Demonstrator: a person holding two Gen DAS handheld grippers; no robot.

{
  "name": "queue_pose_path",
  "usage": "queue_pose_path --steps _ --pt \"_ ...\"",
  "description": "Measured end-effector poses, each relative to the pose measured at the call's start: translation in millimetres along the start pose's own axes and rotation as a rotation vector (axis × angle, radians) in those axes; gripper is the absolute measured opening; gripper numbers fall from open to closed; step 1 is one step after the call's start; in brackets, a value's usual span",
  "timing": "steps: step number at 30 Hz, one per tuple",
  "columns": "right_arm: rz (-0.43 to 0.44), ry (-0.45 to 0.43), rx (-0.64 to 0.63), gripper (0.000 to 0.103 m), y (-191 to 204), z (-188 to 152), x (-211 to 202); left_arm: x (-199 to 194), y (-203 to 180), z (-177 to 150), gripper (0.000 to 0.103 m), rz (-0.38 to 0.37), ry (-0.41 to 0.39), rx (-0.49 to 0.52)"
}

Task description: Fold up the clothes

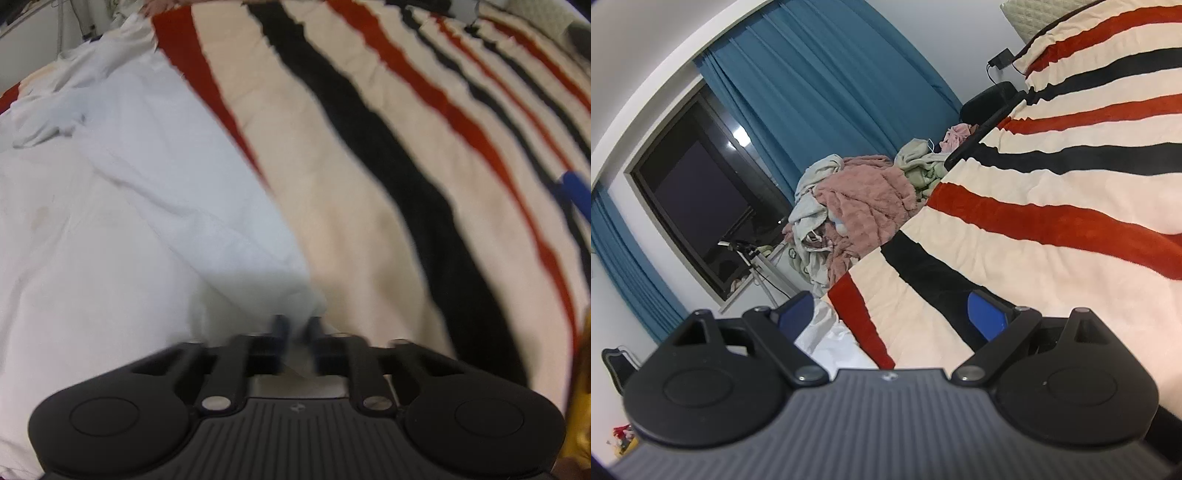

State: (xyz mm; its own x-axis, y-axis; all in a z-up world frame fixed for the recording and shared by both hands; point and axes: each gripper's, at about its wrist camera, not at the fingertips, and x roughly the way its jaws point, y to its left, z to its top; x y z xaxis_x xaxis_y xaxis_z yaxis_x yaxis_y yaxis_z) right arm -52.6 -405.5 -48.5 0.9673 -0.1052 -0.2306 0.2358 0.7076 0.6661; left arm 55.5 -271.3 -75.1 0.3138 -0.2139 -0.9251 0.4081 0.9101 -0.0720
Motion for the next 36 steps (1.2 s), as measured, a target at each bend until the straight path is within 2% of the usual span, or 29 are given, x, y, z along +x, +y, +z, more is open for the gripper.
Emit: queue_pose_path --steps 3,7,9,14,20,24,25,26,27,29,30,32,34,36 --pt "0.003 0.009 0.009 0.092 -3 0 3 -1 19 -10 0.005 -0.052 -0.028 -0.044" --pt "0.008 0.010 0.005 0.092 -2 -1 2 -32 46 -19 0.005 -0.170 -0.090 -0.135" --pt "0.005 0.010 -0.007 0.092 1 -2 1 -48 66 -25 0.005 -0.241 -0.122 -0.187" --pt "0.002 0.024 -0.041 0.092 12 -7 3 -73 138 -50 0.005 -0.355 -0.150 -0.334" --pt "-0.007 0.070 -0.109 0.092 30 -18 8 -44 222 -72 0.005 -0.328 -0.111 -0.495" --pt "-0.016 0.105 -0.165 0.092 43 -28 13 -31 244 -79 0.011 -0.357 -0.098 -0.528" --pt "-0.019 0.115 -0.176 0.092 47 -31 15 -34 241 -78 0.013 -0.353 -0.111 -0.511" --pt "-0.022 0.125 -0.187 0.092 50 -34 17 -37 238 -78 0.021 -0.349 -0.125 -0.493" --pt "-0.024 0.135 -0.198 0.092 53 -36 19 -40 235 -77 0.036 -0.345 -0.139 -0.475" --pt "-0.032 0.159 -0.219 0.092 59 -44 24 -46 229 -76 0.055 -0.337 -0.168 -0.439" --pt "-0.036 0.171 -0.230 0.092 61 -47 26 -46 222 -75 0.059 -0.319 -0.173 -0.420" --pt "-0.040 0.190 -0.245 0.092 65 -52 30 -46 208 -72 0.062 -0.282 -0.184 -0.380" --pt "-0.042 0.208 -0.255 0.092 67 -57 34 -35 190 -68 0.062 -0.241 -0.157 -0.361" --pt "-0.044 0.223 -0.258 0.092 69 -61 37 -25 179 -69 0.058 -0.208 -0.131 -0.323"
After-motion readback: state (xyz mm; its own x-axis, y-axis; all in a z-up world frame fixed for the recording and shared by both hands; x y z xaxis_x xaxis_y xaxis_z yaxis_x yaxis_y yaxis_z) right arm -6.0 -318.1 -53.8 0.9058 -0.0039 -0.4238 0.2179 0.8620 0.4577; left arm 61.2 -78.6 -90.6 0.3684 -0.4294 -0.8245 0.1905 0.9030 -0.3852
